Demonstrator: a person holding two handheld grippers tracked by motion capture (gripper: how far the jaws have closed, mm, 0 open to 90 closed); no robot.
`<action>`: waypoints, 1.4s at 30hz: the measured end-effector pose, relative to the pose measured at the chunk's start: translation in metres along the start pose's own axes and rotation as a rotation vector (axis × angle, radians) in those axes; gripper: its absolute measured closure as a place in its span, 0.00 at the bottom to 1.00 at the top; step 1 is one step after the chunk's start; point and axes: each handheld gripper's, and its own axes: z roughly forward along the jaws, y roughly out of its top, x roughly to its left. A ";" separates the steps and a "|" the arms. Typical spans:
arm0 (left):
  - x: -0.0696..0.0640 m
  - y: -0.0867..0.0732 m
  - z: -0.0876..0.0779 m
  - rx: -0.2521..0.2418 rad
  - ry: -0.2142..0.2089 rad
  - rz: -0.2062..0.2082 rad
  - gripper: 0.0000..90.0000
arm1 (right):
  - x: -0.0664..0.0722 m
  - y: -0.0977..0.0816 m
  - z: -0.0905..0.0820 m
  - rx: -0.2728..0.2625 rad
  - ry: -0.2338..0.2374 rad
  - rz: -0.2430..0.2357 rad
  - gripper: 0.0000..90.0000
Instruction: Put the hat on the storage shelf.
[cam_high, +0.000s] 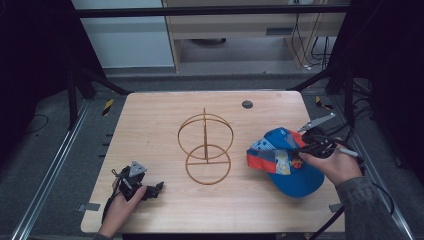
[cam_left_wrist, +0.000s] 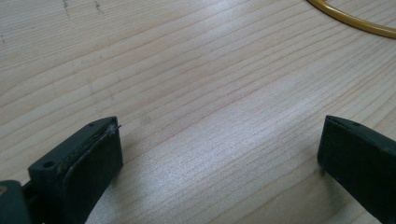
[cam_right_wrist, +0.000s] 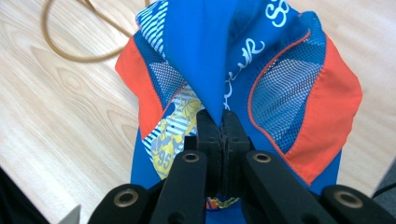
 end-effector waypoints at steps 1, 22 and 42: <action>0.000 0.000 0.000 0.000 0.001 0.000 0.00 | 0.000 0.006 -0.011 -0.020 0.003 -0.017 0.99; 0.000 0.000 0.000 0.000 0.001 0.000 0.00 | 0.013 0.048 -0.087 -0.142 0.003 -0.088 0.99; 0.000 0.000 0.000 -0.002 0.001 0.000 0.00 | 0.031 0.087 -0.126 -0.210 -0.013 -0.154 0.99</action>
